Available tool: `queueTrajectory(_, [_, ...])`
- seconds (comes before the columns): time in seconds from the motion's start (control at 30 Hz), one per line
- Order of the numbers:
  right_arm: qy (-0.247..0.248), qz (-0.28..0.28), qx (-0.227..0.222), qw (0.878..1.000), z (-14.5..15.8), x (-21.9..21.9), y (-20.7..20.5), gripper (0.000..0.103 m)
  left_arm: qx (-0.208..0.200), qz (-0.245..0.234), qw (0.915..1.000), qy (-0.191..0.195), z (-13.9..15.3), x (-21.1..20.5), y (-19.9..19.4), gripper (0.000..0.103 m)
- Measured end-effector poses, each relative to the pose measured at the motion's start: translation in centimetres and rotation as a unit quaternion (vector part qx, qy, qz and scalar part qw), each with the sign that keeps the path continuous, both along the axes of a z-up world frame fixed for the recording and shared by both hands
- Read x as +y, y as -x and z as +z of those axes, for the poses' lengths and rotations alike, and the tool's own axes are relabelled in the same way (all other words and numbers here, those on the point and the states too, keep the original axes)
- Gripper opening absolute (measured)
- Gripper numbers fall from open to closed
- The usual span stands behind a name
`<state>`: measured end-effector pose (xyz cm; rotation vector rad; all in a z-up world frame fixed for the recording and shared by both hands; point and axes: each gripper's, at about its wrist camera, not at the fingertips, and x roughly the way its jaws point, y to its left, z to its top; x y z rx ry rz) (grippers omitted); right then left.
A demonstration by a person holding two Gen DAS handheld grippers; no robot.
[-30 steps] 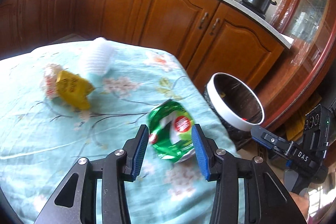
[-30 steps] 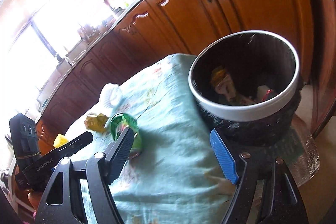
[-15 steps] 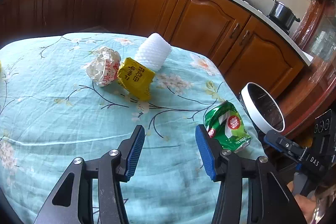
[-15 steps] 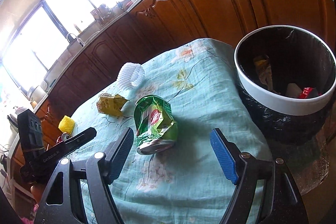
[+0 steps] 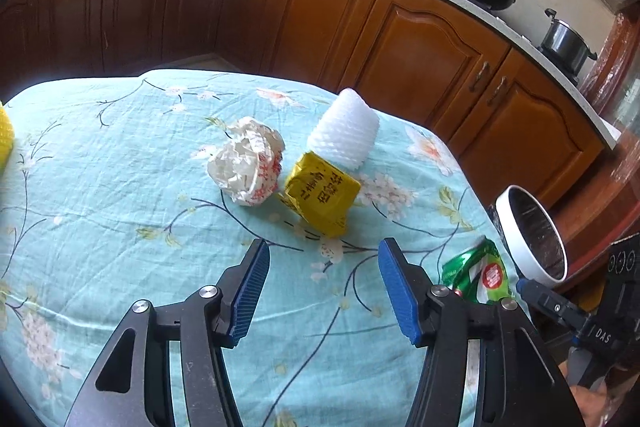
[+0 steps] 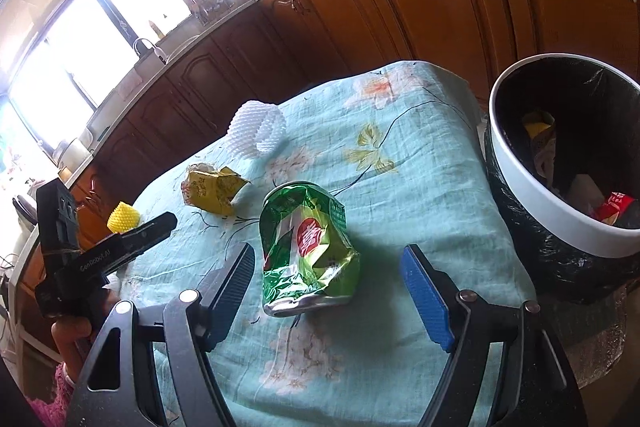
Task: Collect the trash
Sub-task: 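Move both open tools back over the remaining trash on the table, then grasp crumpled white paper with left tool while right tool grasps crushed green can, then carry paper in left tool into bin and open while right tool releases green can there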
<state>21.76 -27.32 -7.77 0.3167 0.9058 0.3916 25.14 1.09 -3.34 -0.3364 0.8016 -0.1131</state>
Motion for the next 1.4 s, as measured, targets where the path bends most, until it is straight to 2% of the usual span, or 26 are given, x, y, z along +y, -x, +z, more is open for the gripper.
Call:
queueTrajectory(0.2, [0.000, 0.004, 0.006, 1.000, -0.7, 0.5, -1.1, 0.077, -0.007, 0.037, 0.9992, -0.014, 0.2, 2.7, -2.3, 0.056])
queueTrajectory(0.3, [-0.001, 0.007, 0.010, 1.000, -1.0, 0.9, -1.7, 0.077, 0.004, 0.047, 0.9988, -0.011, -0.6, 3.8, -4.4, 0.056])
queueTrajectory(0.43, [-0.004, 0.012, 0.020, 1.000, -1.8, 1.5, -2.2, 0.076, 0.028, 0.037, 0.9989, -0.008, -2.6, 4.0, -7.6, 0.053])
queueTrajectory(0.5, [-0.005, 0.016, 0.025, 1.000, -2.1, 1.7, -2.4, 0.071, 0.038, 0.021, 0.9991, 0.002, -3.4, 3.7, -8.7, 0.043])
queueTrajectory(0.53, [-0.004, 0.018, 0.026, 0.999, -2.1, 1.9, -2.4, 0.068, 0.039, 0.010, 0.9991, 0.008, -3.8, 3.6, -9.0, 0.034])
queueTrajectory(0.57, [-0.003, 0.022, 0.028, 0.999, -2.2, 2.0, -2.4, 0.061, 0.037, 0.002, 0.9993, 0.008, -3.8, 3.1, -9.1, 0.029])
queueTrajectory(0.63, [-0.003, 0.027, 0.034, 0.999, -2.4, 2.2, -2.5, 0.045, 0.027, -0.011, 0.9995, -0.012, -3.8, 2.1, -8.7, 0.021])
queueTrajectory(0.67, [-0.002, 0.028, 0.037, 0.999, -2.5, 2.2, -2.5, 0.034, 0.024, -0.020, 0.9993, -0.018, -3.7, 1.6, -8.4, 0.014])
queueTrajectory(0.83, [0.014, 0.027, 0.022, 0.999, -2.1, 2.3, -1.7, 0.034, 0.014, -0.051, 0.9985, -0.015, -3.4, 0.0, -5.9, 0.012])
queueTrajectory(1.0, [0.010, 0.017, 0.014, 1.000, -1.7, 1.5, -0.8, 0.033, 0.003, -0.077, 0.9970, 0.001, -2.1, -1.3, -2.9, 0.011])
queueTrajectory(1.27, [0.004, -0.019, -0.004, 1.000, -0.3, -1.4, 0.9, 0.033, -0.018, -0.122, 0.9923, 0.007, -0.1, -3.1, 1.1, 0.011])
queueTrajectory(1.4, [0.000, -0.036, -0.017, 0.999, 0.7, -3.1, 1.7, 0.033, -0.024, -0.152, 0.9880, 0.008, 0.5, -4.9, 1.8, 0.011])
